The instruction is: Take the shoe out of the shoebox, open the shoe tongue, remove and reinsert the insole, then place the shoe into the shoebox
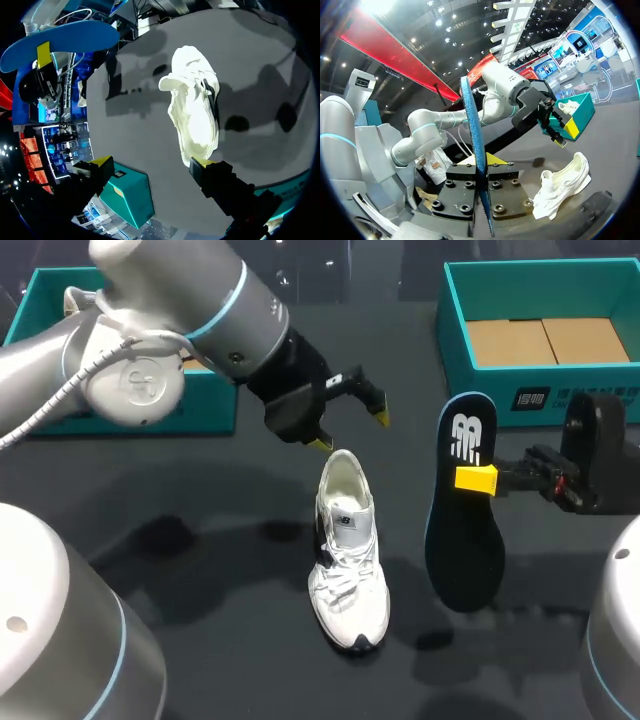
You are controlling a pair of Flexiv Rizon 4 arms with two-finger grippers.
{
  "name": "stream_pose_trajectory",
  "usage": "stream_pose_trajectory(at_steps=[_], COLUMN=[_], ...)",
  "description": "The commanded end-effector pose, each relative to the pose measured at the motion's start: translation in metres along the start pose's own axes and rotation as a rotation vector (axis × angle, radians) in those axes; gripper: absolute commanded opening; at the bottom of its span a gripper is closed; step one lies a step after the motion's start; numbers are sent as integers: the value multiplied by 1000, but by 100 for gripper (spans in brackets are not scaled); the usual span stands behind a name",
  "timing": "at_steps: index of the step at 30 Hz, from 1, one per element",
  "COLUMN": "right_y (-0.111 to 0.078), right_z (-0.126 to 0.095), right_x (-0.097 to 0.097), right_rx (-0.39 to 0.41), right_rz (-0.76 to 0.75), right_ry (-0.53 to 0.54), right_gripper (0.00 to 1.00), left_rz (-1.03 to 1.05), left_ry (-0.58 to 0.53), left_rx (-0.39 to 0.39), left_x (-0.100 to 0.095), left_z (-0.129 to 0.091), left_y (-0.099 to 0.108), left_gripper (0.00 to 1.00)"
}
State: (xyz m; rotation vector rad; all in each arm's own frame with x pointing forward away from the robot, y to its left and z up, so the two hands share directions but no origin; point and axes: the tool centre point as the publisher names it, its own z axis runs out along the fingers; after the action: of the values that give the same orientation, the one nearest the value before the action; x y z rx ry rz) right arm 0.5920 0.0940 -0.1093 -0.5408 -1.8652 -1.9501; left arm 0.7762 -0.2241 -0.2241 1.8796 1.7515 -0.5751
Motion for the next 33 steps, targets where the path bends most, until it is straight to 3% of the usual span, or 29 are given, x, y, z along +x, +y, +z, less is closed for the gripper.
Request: stream_pose_trajectory(at_steps=[1,4,8,13,18,30,33], right_y=[-1,-1,-1,-1,-1,30,35], right_z=[1,1,1,1,1,5,3], right_x=[3,3,3,3,3,-90,-113], right_rx=[1,1,1,1,1,-26,-72], right_rz=[1,1,1,1,1,369,473], right_ry=[-6,-6,-6,-6,-6,-53,-66], right_gripper=[0,0,0,0,0,0,0], left_rz=[4,4,19,49,41,23,-9], left_ry=[-242,-242,-387,-454,-515,-618,-654], left_rx=[-12,-12,24,10,-8,-72,-76], left_x=[10,10,-1,-19,-25,-31,-32], left_z=[-1,-1,-4,-13,-27,-61,-68], left_y=[-7,-7,0,8,14,4,10], left_gripper=[100,100,100,100,100,100,100])
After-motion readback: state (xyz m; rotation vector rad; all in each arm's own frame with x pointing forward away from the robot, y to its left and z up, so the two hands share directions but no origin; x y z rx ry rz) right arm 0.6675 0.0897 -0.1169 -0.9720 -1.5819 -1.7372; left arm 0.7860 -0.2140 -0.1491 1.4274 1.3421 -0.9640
